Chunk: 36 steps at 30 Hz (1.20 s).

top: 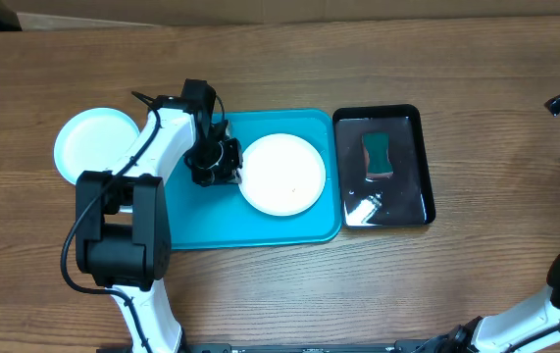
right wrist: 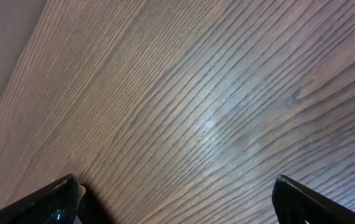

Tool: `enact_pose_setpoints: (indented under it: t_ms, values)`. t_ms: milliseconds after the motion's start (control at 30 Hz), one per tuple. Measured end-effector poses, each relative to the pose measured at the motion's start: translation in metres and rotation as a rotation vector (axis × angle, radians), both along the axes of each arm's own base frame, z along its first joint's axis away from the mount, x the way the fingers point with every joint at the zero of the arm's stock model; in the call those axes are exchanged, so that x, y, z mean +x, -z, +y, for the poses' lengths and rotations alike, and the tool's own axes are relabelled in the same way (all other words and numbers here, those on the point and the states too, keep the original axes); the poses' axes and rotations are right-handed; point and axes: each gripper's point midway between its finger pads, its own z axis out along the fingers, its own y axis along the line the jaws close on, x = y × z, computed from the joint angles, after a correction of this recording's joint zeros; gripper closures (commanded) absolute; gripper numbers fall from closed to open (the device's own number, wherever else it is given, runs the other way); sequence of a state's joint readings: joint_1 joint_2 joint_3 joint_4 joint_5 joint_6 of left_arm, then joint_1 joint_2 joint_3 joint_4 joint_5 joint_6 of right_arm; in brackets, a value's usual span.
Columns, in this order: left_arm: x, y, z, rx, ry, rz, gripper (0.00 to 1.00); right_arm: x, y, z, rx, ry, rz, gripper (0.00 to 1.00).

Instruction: Clean dirty plates on tray and stack at the side

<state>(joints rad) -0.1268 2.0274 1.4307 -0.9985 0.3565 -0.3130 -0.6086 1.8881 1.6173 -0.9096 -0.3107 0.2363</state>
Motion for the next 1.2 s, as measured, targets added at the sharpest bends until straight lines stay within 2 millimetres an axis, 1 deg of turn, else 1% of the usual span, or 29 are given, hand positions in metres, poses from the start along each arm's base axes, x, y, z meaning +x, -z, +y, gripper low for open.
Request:
enact_pose_setpoints:
  t_ms: [67,100,167,300,433,600,633,700,733,800,900,1033,1200]
  values:
    - [0.001,0.000,0.001,0.007,-0.007,-0.004,0.80,0.000,0.000,0.000,0.000,0.001,0.000,0.00]
    - [0.002,0.001,0.001,0.010,-0.009,-0.008,0.77,0.000,0.000,0.000,0.000,0.000,0.000,0.00]
    - [0.006,0.001,0.002,0.015,-0.016,-0.019,0.76,0.000,0.000,0.000,0.000,0.000,-0.001,0.00]
    - [0.008,0.003,0.007,0.044,-0.020,-0.030,0.76,0.000,0.000,0.000,0.000,0.000,-0.001,0.00]
    - [0.010,0.005,0.013,0.085,-0.024,-0.037,0.81,0.000,0.000,0.000,0.000,0.000,0.000,0.00]
    - [0.011,0.006,0.016,0.107,-0.022,-0.042,0.80,0.000,0.000,0.000,0.000,0.000,0.000,0.00]
    - [0.011,0.006,0.016,0.109,-0.021,-0.043,0.82,0.000,0.000,0.000,-0.001,0.000,0.000,0.00]
    - [0.011,0.006,0.017,0.111,-0.022,-0.044,0.91,0.000,0.000,0.000,0.000,0.000,0.000,0.00]
    - [0.011,0.006,0.017,0.112,-0.026,-0.043,0.94,0.000,0.000,0.000,0.000,0.000,0.000,0.00]
    - [0.011,0.006,0.018,0.118,-0.024,-0.045,0.95,0.000,0.000,0.000,-0.001,0.000,-0.001,0.00]
    - [0.011,0.006,0.018,0.123,-0.023,-0.046,0.93,0.000,0.000,0.000,-0.001,0.001,0.000,0.00]
    - [0.012,0.007,0.018,0.132,-0.017,-0.051,0.85,0.000,0.000,0.000,0.000,0.001,-0.001,0.00]
    - [0.012,0.007,0.018,0.139,-0.014,-0.052,0.81,0.000,0.000,0.000,0.000,0.000,0.000,0.00]
